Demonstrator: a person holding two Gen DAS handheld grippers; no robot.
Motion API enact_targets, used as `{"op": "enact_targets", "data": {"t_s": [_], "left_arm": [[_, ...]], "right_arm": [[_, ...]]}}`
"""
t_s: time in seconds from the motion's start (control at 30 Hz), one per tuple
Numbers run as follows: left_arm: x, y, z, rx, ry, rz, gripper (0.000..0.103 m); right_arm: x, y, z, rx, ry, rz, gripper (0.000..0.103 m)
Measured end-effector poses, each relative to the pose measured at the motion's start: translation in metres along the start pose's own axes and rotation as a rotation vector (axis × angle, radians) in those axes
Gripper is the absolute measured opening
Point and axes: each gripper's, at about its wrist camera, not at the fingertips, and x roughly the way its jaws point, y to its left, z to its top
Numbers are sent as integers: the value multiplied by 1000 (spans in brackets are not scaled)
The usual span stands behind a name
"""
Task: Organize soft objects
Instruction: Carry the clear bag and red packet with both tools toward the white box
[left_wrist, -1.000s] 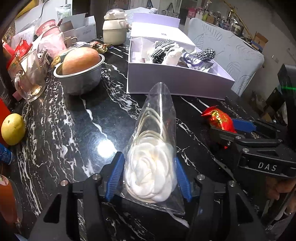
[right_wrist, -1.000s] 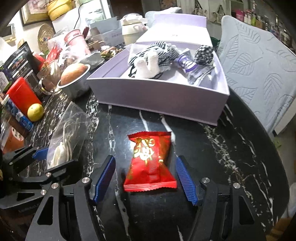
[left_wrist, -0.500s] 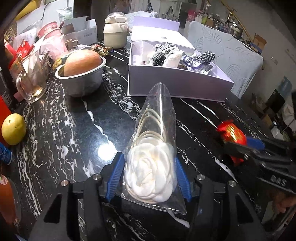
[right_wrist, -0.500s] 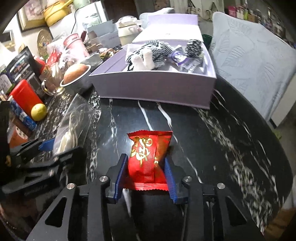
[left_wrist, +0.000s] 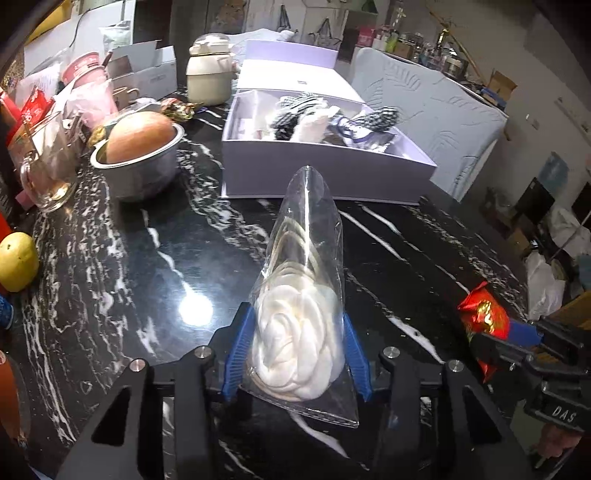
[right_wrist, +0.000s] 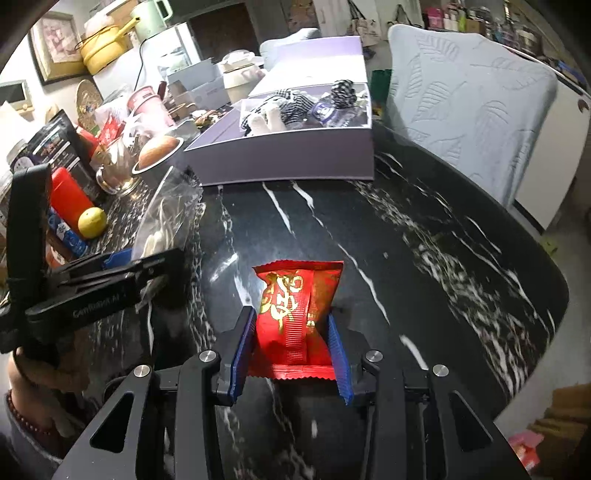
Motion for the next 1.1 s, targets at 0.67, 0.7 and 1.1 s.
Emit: {"op": "enact_targets", "data": {"t_s": [0.67,0.7,1.1], "left_arm": [[-23,-46,-4,105,-27,-90,46],[-24,-48,-4,105,-30,-90,46],[-63,-78,8,168,-115,-103,46]], "right_arm": [[-21,-8,-20,38,-40,33,38],[-21,-8,-20,38,-36,37,38],[-42,-10,-22,33,-81,38,38]]}}
